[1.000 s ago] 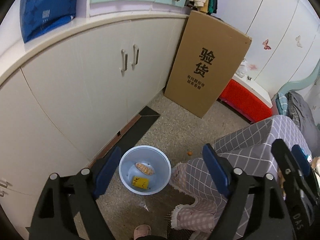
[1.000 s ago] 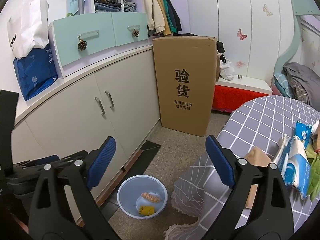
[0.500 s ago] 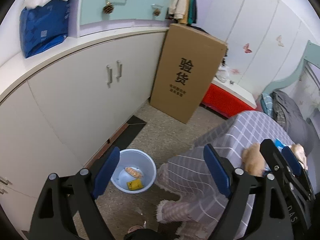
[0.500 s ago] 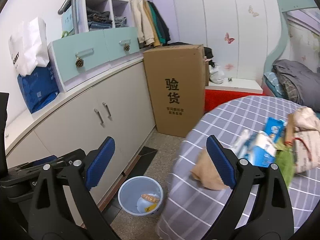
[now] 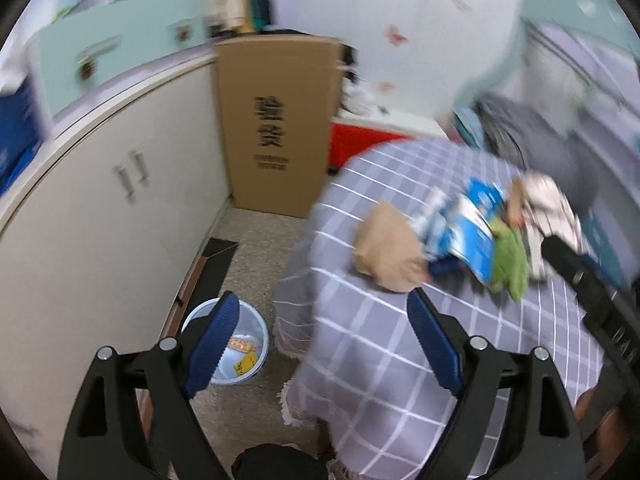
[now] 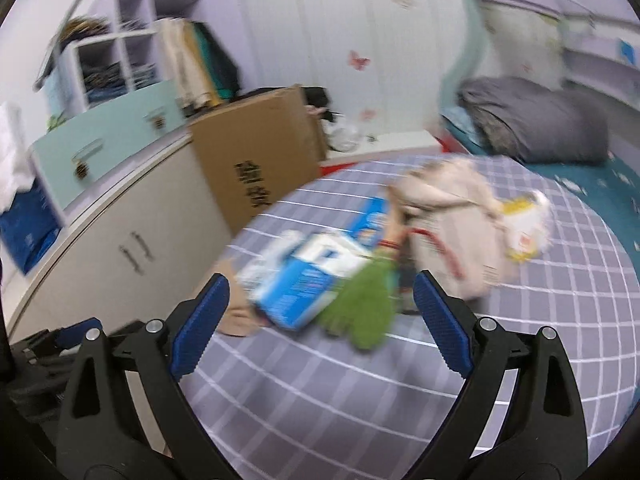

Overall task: Collect trash
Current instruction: 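Move both tools back over the table toward the remaining trash, then grasp the blue toothpaste box with the left tool while the right tool grasps the green glove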

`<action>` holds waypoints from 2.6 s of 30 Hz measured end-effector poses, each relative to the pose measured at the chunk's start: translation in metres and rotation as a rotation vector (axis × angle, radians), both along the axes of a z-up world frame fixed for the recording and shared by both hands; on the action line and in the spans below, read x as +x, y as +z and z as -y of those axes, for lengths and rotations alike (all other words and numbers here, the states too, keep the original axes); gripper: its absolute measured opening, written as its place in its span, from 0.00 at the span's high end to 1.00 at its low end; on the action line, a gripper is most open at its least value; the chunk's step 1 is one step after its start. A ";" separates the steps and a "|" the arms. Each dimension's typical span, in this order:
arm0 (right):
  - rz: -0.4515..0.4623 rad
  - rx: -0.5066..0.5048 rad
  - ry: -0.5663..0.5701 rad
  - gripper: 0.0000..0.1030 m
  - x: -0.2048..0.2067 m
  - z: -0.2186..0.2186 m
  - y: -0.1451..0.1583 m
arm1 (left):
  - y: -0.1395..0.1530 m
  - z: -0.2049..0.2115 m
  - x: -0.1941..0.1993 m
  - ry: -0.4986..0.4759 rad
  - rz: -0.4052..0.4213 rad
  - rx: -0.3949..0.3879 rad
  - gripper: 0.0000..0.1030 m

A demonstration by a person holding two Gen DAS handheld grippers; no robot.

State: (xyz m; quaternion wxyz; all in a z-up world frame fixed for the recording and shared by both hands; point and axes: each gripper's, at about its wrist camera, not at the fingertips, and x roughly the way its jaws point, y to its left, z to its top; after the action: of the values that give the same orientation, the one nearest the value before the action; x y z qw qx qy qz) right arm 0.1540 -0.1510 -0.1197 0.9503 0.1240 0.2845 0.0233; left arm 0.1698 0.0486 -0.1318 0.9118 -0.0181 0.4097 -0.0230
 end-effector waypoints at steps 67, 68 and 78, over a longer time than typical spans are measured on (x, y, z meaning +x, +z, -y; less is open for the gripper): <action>-0.258 0.133 0.073 0.77 0.077 0.032 -0.056 | -0.034 0.123 0.098 -0.341 0.135 0.170 0.58; -0.259 0.135 0.073 0.79 0.077 0.032 -0.056 | -0.033 0.127 0.097 -0.360 0.152 0.188 0.60; -0.226 0.144 0.066 0.86 0.071 0.038 -0.047 | -0.011 0.111 0.093 -0.314 0.200 0.020 0.74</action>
State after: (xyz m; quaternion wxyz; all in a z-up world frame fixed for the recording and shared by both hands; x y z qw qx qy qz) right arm 0.2252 -0.1890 -0.1667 0.8995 0.1845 0.3914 0.0610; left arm 0.2626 -0.0624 -0.1426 0.9333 0.0574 0.3150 -0.1626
